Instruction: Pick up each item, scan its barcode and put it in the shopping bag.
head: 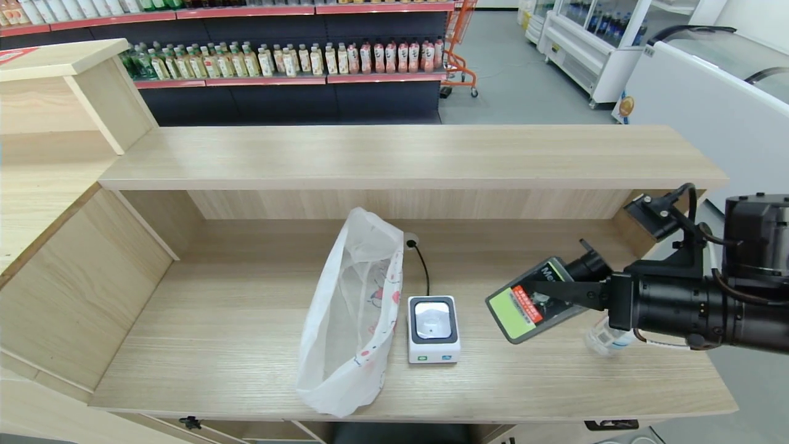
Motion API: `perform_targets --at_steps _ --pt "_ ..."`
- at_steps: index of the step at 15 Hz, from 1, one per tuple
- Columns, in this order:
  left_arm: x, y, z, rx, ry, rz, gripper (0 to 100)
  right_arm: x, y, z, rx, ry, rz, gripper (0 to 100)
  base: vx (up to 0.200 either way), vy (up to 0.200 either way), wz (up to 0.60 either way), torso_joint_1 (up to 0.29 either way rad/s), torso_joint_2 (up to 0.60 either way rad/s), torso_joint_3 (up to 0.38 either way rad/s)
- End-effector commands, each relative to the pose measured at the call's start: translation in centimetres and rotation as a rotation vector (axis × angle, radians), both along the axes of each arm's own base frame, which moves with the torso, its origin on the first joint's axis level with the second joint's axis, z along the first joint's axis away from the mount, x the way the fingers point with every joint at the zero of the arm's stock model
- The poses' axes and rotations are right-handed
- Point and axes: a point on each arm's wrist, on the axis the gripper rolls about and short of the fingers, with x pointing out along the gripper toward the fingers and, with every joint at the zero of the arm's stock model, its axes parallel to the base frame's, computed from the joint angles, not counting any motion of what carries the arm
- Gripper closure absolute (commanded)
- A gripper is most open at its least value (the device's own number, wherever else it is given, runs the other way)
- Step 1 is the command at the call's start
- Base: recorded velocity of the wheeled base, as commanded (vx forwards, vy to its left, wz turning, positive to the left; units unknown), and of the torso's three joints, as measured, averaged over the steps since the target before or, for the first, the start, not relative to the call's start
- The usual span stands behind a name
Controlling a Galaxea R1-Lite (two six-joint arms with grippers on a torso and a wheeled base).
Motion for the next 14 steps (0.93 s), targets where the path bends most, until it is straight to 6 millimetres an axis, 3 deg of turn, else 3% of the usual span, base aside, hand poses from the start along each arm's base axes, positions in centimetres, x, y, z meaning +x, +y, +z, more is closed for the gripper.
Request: perform_targets --at_steps 1,11,14 --pt "0.0 0.0 0.0 0.000 0.000 0.000 0 2.8 0.6 -2.2 -0.069 0.025 -0.090 100 0.000 0.200 0.00 -0.017 0.00 0.002" --pt "0.0 0.0 0.0 0.002 -0.001 0.000 0 6.7 2.3 -8.1 -0.173 0.092 -0.090 100 0.000 0.000 0.00 0.000 0.00 0.000" --pt "0.0 0.0 0.0 0.002 0.000 0.000 0 8.1 2.8 -9.0 -0.161 0.072 -0.087 100 0.000 0.000 0.00 0.000 0.00 0.000"
